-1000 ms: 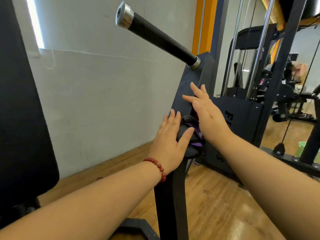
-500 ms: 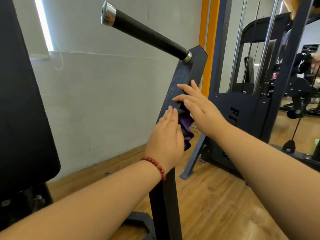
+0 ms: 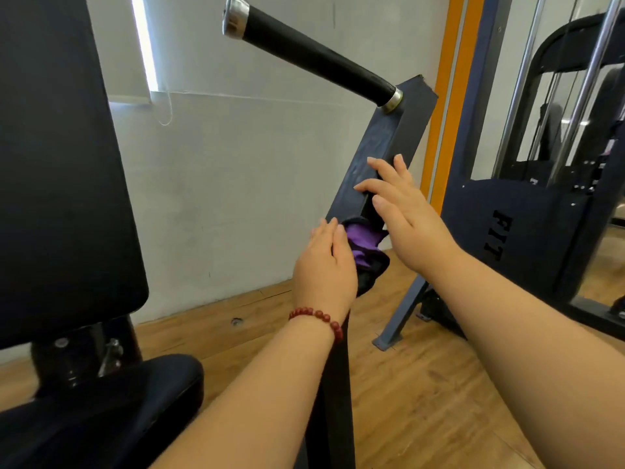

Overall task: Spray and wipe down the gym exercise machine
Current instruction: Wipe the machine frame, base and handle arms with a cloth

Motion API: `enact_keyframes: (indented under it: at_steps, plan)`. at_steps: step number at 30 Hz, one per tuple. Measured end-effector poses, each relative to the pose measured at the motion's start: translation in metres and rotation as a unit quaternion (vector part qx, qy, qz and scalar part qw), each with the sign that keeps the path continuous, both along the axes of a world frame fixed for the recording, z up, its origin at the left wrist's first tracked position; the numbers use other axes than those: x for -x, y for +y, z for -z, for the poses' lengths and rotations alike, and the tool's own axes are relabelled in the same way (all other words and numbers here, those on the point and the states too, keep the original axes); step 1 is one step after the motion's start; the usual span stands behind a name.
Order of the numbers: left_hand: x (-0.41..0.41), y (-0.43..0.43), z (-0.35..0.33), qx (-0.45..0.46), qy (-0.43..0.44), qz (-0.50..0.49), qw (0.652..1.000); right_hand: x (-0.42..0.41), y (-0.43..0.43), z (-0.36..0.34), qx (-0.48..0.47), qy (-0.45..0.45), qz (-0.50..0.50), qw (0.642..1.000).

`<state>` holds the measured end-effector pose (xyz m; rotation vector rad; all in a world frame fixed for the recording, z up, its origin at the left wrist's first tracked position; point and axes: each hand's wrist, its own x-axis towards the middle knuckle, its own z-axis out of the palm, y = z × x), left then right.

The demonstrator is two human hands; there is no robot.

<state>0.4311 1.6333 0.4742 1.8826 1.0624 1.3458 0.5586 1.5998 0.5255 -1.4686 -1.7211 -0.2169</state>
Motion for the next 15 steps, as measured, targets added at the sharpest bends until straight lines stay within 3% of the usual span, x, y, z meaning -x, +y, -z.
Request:
enact_keyframes:
  at_steps: [3,5,9,11,15]
  plan:
    - [-0.001,0.024,-0.029,0.05,0.009,0.04,0.998,-0.003,0.007,0.005,-0.009,-0.022,0.015,1.0]
    - [0.0,0.026,-0.023,-0.012,0.068,0.054,0.996,-0.003,0.012,0.009,-0.023,-0.023,0.011,0.999]
    - [0.003,0.013,0.002,-0.114,-0.029,-0.001,0.993,-0.003,0.017,0.015,-0.047,-0.009,0.001,0.999]
    - [0.004,0.009,0.003,-0.115,-0.031,0.007,0.993,-0.002,0.019,0.016,-0.055,-0.001,-0.006,0.998]
    - [-0.002,0.01,-0.012,-0.094,0.11,0.049,0.988,-0.001,0.018,0.016,-0.068,0.02,-0.019,0.997]
